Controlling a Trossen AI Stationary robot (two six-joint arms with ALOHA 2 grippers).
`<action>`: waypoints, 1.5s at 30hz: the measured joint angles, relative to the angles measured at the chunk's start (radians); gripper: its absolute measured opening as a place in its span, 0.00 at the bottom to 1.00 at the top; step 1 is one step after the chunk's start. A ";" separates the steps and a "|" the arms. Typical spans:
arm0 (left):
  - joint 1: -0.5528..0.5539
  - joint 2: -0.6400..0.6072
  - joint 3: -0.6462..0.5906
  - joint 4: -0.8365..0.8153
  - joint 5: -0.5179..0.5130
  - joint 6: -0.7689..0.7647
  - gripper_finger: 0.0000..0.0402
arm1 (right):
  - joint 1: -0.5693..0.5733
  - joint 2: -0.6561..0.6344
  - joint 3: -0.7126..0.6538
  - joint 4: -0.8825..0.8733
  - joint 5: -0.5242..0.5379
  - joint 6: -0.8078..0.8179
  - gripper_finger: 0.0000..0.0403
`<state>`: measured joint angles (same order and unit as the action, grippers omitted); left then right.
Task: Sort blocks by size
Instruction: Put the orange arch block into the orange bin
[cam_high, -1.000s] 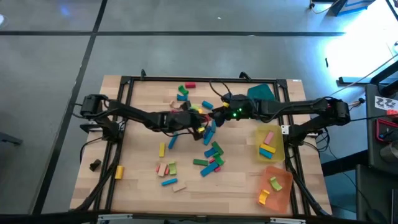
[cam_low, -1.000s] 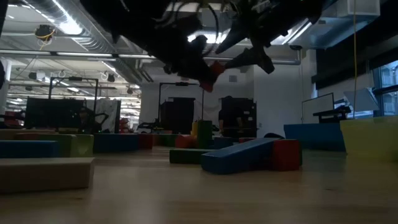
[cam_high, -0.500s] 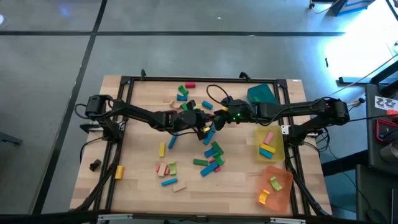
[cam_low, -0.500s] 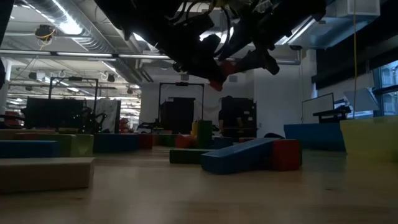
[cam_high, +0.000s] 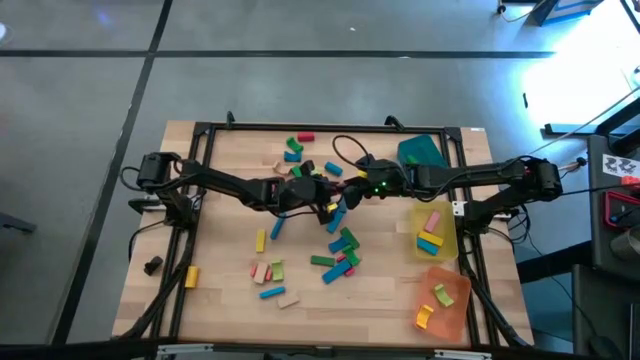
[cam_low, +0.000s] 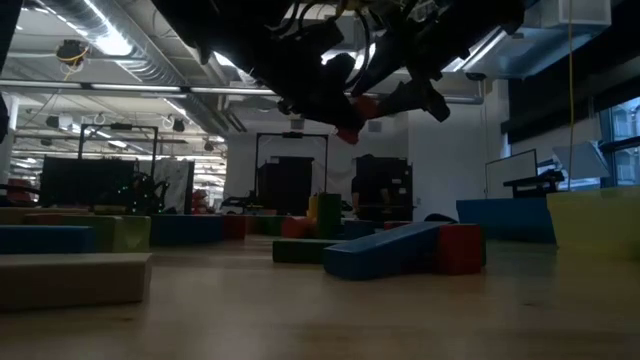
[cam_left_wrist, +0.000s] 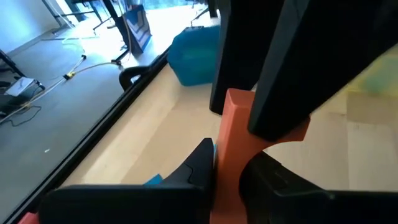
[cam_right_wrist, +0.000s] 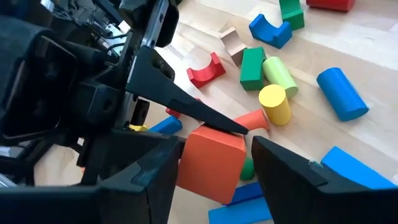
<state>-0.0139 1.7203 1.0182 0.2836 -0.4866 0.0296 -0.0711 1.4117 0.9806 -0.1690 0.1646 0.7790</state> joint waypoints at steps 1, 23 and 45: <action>0.000 0.000 0.006 0.000 0.000 0.006 0.11 | 0.000 0.000 0.000 0.002 0.000 0.004 0.51; -0.001 -0.005 0.042 -0.090 0.085 0.027 0.21 | -0.001 0.002 -0.003 -0.008 -0.033 0.024 0.36; -0.032 -0.024 0.040 -0.266 0.238 -0.017 0.48 | -0.003 0.000 -0.002 -0.218 -0.058 -0.084 0.36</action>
<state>-0.0458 1.6958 1.0584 0.0174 -0.2484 0.0124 -0.0742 1.4120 0.9791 -0.3872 0.1070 0.6955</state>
